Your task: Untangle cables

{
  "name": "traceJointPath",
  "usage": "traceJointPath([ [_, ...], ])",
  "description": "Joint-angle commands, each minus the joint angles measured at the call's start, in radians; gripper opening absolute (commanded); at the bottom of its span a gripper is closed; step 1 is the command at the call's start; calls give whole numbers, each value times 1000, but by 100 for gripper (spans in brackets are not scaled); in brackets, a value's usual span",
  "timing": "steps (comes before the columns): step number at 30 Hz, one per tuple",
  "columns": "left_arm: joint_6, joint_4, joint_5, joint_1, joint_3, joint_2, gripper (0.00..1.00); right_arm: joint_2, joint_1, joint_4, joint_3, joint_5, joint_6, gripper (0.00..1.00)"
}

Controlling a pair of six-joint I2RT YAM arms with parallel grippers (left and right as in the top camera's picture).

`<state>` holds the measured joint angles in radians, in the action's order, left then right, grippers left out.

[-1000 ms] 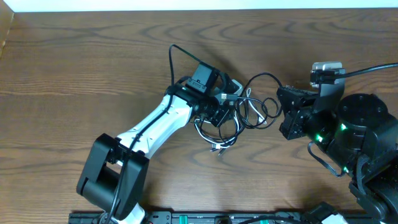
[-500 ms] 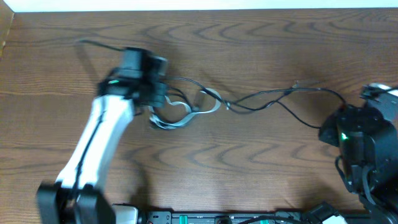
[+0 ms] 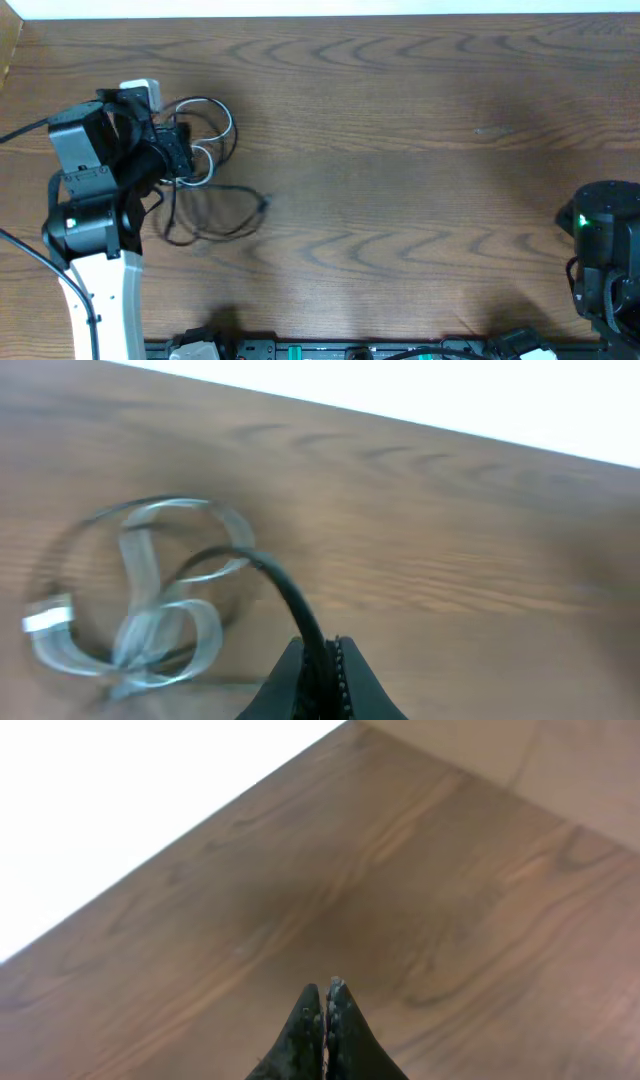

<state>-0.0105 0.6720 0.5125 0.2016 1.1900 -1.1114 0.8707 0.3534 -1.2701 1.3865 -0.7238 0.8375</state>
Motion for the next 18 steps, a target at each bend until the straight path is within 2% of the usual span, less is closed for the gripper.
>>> traceJointPath([
  [1, 16, -20, 282, -60, 6, 1, 7, 21, -6, 56, 6, 212, -84, 11],
  [3, 16, -34, 360, -108, 6, 1, 7, 42, -6, 113, 6, 343, -163, 18],
  [6, 16, -76, 486, -211, 6, 1, 7, 83, -6, 181, 6, 533, -286, 24],
  [12, 16, -269, 682, -464, 7, 2, 8, 173, -6, 211, 6, 695, -393, 25],
  [15, 29, -470, 833, -558, 9, 4, 7, 201, -6, 191, 6, 701, -417, 27],
  [18, 196, -813, 966, -629, 21, 5, 8, 216, -6, 172, 6, 701, -436, 29],
])
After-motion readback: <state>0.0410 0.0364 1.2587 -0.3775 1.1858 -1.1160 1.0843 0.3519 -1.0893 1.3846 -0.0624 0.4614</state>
